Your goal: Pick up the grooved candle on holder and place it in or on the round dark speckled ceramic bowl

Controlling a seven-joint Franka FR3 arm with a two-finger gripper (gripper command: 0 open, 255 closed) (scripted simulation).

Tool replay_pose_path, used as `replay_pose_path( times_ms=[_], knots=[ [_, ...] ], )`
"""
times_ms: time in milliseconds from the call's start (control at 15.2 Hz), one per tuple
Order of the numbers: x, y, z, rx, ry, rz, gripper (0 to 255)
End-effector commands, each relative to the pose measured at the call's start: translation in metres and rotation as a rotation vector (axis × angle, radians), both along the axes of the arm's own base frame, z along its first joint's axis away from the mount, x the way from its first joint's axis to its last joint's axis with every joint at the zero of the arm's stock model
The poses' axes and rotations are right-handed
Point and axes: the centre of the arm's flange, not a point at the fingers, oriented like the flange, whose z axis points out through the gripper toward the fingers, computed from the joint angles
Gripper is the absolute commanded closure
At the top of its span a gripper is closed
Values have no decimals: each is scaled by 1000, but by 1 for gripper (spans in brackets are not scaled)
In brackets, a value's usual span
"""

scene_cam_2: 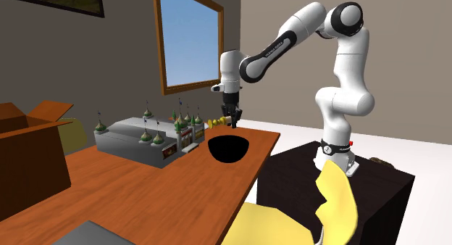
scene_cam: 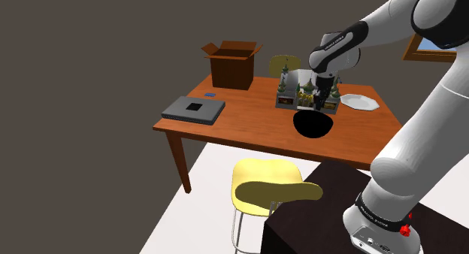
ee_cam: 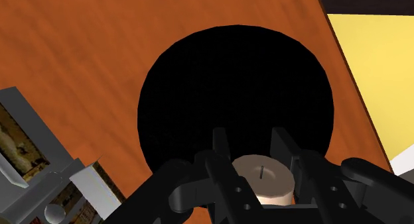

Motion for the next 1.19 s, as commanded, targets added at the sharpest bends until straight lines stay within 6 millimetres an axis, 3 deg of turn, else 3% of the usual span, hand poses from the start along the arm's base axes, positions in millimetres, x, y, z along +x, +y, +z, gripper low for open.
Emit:
replay_pose_path(
  times_ms=[0,66,396,660,1122],
  knots=[
    [0,0,0,0,0,0,255],
    [0,0,0,0,0,0,0],
    [0,0,0,0,0,0,0],
    [3,1,50,0,0,0,0],
    [3,1,50,0,0,0,0]
  ],
)
